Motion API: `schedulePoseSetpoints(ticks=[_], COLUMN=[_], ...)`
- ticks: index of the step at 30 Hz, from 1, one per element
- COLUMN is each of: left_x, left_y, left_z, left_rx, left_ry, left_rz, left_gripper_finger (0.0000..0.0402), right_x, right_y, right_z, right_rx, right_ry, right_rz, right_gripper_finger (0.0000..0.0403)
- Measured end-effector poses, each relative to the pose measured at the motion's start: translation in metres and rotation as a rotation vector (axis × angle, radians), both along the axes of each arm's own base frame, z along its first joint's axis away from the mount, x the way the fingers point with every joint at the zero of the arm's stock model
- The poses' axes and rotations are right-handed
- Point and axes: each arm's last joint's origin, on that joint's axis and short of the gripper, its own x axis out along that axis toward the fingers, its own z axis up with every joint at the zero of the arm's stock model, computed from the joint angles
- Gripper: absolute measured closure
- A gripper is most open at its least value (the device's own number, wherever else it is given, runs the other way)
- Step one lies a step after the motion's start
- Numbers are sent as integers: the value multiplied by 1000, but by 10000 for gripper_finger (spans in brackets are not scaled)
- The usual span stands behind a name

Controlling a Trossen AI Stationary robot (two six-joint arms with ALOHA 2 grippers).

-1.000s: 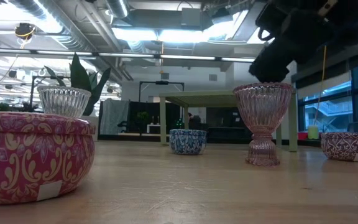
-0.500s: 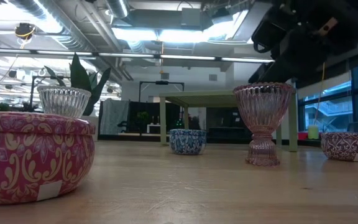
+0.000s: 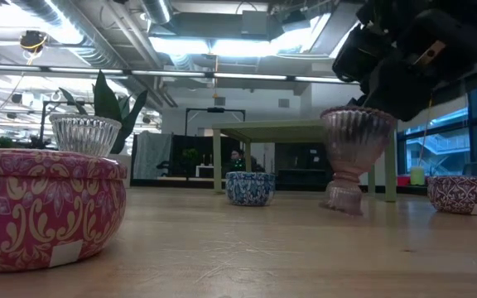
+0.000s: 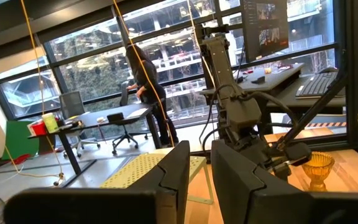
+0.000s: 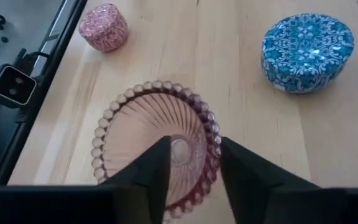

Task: Pick & Place candle stick holders
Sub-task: Put the top pink candle holder on the shelf

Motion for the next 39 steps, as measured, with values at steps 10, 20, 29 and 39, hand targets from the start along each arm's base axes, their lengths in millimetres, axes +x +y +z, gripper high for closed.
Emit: schedulePoseSetpoints(ticks=[10,20,29,39], left_x=[0,0,0,0], left_y=[0,0,0,0], left_z=[0,0,-2,-2], left_rx=[0,1,7,7], left_ry=[0,3,24,24], left_rz=[0,0,0,0], left_gripper_finger=[338,339,340,341], right_x=[-1,3,21,26], right_y=[0,2,4,-2], right_z=[0,8,59,128], right_rx=[3,31,-53,-278], right_ry=[6,56,196,238], right_rz=[18,21,8,-48], right_gripper_finger=[382,374,372,380])
